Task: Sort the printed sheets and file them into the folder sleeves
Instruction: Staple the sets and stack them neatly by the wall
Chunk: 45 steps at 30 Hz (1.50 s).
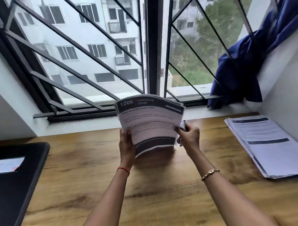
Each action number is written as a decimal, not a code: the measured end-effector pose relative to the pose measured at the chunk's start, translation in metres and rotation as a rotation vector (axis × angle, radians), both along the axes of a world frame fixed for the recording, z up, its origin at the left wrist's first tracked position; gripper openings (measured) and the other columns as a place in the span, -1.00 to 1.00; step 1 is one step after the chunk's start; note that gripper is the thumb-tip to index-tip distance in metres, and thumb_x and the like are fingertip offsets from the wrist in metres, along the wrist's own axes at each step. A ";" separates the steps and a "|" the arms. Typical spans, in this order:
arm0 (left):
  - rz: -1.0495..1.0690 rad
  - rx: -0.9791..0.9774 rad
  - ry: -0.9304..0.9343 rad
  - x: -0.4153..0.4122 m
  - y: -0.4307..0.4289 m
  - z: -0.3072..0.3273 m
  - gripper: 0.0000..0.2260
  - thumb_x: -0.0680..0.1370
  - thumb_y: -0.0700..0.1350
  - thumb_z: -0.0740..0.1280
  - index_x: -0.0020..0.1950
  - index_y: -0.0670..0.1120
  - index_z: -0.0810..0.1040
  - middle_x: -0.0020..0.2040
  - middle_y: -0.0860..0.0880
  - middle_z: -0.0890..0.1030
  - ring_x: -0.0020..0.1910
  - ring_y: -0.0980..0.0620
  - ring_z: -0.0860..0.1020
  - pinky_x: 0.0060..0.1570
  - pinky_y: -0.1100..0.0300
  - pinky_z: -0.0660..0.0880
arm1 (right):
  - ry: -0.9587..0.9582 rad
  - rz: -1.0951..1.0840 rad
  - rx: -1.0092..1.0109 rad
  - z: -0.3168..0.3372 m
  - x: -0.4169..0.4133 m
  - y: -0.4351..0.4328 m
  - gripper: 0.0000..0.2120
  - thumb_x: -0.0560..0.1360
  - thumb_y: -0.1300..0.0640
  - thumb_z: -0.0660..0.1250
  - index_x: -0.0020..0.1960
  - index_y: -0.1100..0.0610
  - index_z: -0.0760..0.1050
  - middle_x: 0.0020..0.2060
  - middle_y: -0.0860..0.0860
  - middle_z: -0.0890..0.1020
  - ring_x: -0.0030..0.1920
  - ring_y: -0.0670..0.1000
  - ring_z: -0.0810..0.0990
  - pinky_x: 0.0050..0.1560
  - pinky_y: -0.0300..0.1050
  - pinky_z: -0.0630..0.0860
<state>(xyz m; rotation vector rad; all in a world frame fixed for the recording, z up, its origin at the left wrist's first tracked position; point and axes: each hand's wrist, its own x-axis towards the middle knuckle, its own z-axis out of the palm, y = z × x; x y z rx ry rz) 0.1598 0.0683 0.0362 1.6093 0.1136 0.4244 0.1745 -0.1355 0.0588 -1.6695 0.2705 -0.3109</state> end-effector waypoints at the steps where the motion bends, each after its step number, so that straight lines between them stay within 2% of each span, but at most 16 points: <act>1: 0.002 0.003 0.005 0.002 0.000 0.001 -0.80 0.65 -0.13 0.09 0.20 -0.19 0.38 -0.04 0.01 0.54 -0.14 0.26 0.53 -0.05 0.06 0.48 | 0.001 0.008 -0.002 0.001 0.000 -0.001 -0.64 0.39 0.18 0.49 -0.25 0.46 0.43 -0.49 0.13 0.42 -0.68 -0.04 0.39 -0.68 -0.27 0.25; 4: -0.018 0.031 -0.004 0.008 -0.003 0.010 -0.82 0.65 -0.13 0.09 0.16 -0.19 0.38 -0.04 -0.04 0.52 -0.14 0.20 0.52 -0.13 0.13 0.53 | -0.002 -0.003 -0.041 0.006 0.004 -0.005 -0.68 0.37 0.20 0.49 -0.31 0.40 0.43 -0.50 0.15 0.43 -0.60 0.03 0.42 -0.60 -0.14 0.30; 7: -0.031 0.079 0.014 0.010 -0.003 0.017 -0.86 0.65 -0.12 0.08 0.09 -0.15 0.36 -0.09 -0.03 0.52 -0.18 0.14 0.52 -0.27 0.30 0.51 | 0.044 0.001 -0.079 0.016 0.006 -0.012 -0.79 0.39 0.26 0.45 -0.34 0.22 0.45 -0.54 0.10 0.45 -0.67 -0.04 0.40 -0.65 -0.27 0.28; 10: -0.064 0.135 0.093 0.011 0.003 0.007 -0.90 0.65 -0.13 0.09 0.10 -0.10 0.37 -0.04 -0.07 0.56 -0.11 -0.01 0.55 -0.12 0.09 0.54 | 0.126 0.008 -0.120 0.016 0.006 -0.023 -0.81 0.37 0.30 0.46 -0.33 0.19 0.47 -0.48 0.08 0.48 -0.63 -0.05 0.42 -0.66 -0.29 0.32; 13: -0.103 0.194 0.223 0.004 0.006 -0.013 -0.88 0.65 -0.16 0.10 0.15 -0.12 0.37 0.03 -0.12 0.57 -0.05 -0.11 0.56 -0.05 0.00 0.53 | 0.276 0.051 -0.214 0.003 0.001 -0.028 -0.87 0.36 0.29 0.46 -0.25 0.23 0.50 -0.41 0.11 0.53 -0.56 0.04 0.47 -0.60 -0.23 0.39; 17: -0.114 0.283 0.405 -0.010 0.002 -0.044 -0.81 0.64 -0.23 0.10 0.22 -0.22 0.38 0.15 -0.19 0.55 0.06 -0.17 0.53 0.02 0.05 0.47 | 0.376 0.094 -0.334 -0.029 -0.010 -0.027 -0.78 0.35 0.33 0.40 -0.37 0.15 0.41 -0.45 0.07 0.48 -0.55 0.05 0.48 -0.49 -0.09 0.48; 20: -0.139 0.343 0.580 -0.016 0.004 -0.063 -0.78 0.62 -0.25 0.12 0.23 -0.26 0.41 0.20 -0.23 0.53 0.14 -0.20 0.51 0.04 0.10 0.41 | 0.459 0.116 -0.357 -0.046 -0.018 -0.026 -0.85 0.34 0.30 0.42 -0.27 0.12 0.49 -0.37 0.04 0.54 -0.44 0.09 0.55 -0.31 0.09 0.58; 21: -0.156 0.362 0.620 -0.017 0.005 -0.066 -0.77 0.61 -0.24 0.13 0.22 -0.26 0.44 0.21 -0.24 0.54 0.15 -0.20 0.51 0.05 0.09 0.42 | 0.482 0.122 -0.358 -0.050 -0.019 -0.026 -0.86 0.33 0.27 0.44 -0.22 0.11 0.51 -0.34 0.05 0.57 -0.40 0.11 0.57 -0.28 0.11 0.60; 23: -0.151 0.399 0.665 -0.016 0.008 -0.068 -0.76 0.59 -0.21 0.19 0.20 -0.26 0.51 0.17 -0.23 0.58 0.13 -0.19 0.54 0.03 0.11 0.44 | 0.514 0.136 -0.378 -0.056 -0.018 -0.030 -0.86 0.31 0.21 0.48 -0.27 0.09 0.52 -0.34 0.06 0.58 -0.41 0.11 0.57 -0.28 0.09 0.60; 26: -0.102 0.412 0.676 -0.009 0.013 -0.067 -0.78 0.53 -0.12 0.29 0.09 -0.17 0.62 0.04 -0.16 0.65 0.02 -0.17 0.60 0.03 0.04 0.53 | 0.555 0.120 -0.407 -0.061 -0.015 -0.036 -0.83 0.28 0.15 0.47 -0.35 0.06 0.47 -0.35 0.09 0.61 -0.47 0.10 0.55 -0.23 0.05 0.57; 28: -0.069 0.429 0.662 -0.006 0.013 -0.061 -0.80 0.49 -0.10 0.31 0.04 -0.12 0.64 0.00 -0.10 0.67 -0.03 -0.14 0.61 0.00 0.00 0.55 | 0.573 0.096 -0.414 -0.059 -0.012 -0.038 -0.83 0.29 0.13 0.46 -0.37 0.05 0.46 -0.35 0.10 0.61 -0.55 0.08 0.52 -0.27 -0.01 0.53; 31: -0.022 0.535 0.681 -0.002 0.010 -0.054 -0.81 0.48 -0.08 0.30 0.03 -0.06 0.64 -0.03 -0.06 0.66 -0.04 -0.14 0.59 -0.12 0.11 0.49 | 0.572 0.106 -0.440 -0.057 -0.007 -0.038 -0.85 0.30 0.14 0.44 -0.36 0.09 0.47 -0.36 0.08 0.59 -0.55 0.07 0.53 -0.32 -0.05 0.51; 36: -0.005 0.577 0.711 0.006 0.009 -0.053 -0.85 0.46 -0.09 0.28 -0.05 -0.09 0.58 -0.09 -0.10 0.62 -0.07 -0.17 0.56 -0.15 0.11 0.42 | 0.569 0.133 -0.482 -0.057 0.006 -0.035 -0.80 0.35 0.22 0.40 -0.38 0.09 0.43 -0.44 0.02 0.52 -0.57 0.02 0.51 -0.46 -0.20 0.41; 39: -0.045 0.586 0.723 0.012 0.012 -0.052 -0.86 0.48 -0.07 0.27 -0.06 -0.09 0.57 -0.12 -0.07 0.60 -0.07 -0.14 0.55 -0.16 0.13 0.39 | 0.574 0.147 -0.504 -0.061 0.016 -0.033 -0.97 0.34 0.25 0.38 -0.27 0.19 0.54 -0.42 0.08 0.57 -0.54 0.04 0.54 -0.35 -0.11 0.48; 42: -0.075 0.580 0.704 0.019 0.015 -0.050 -0.90 0.49 -0.08 0.28 -0.12 -0.01 0.59 -0.11 -0.08 0.63 -0.14 -0.09 0.52 -0.15 0.11 0.43 | 0.570 0.150 -0.501 -0.073 0.029 -0.034 -0.92 0.33 0.24 0.39 -0.20 0.24 0.57 -0.33 0.17 0.65 -0.38 0.18 0.63 -0.21 0.07 0.58; 45: -0.029 0.532 0.699 0.025 0.016 -0.051 -0.89 0.50 -0.11 0.30 -0.18 -0.07 0.60 -0.13 -0.13 0.64 -0.11 -0.14 0.56 -0.13 0.10 0.46 | 0.558 0.117 -0.499 -0.077 0.038 -0.029 -0.93 0.31 0.23 0.38 -0.25 0.25 0.55 -0.35 0.18 0.64 -0.32 0.22 0.63 -0.18 0.07 0.58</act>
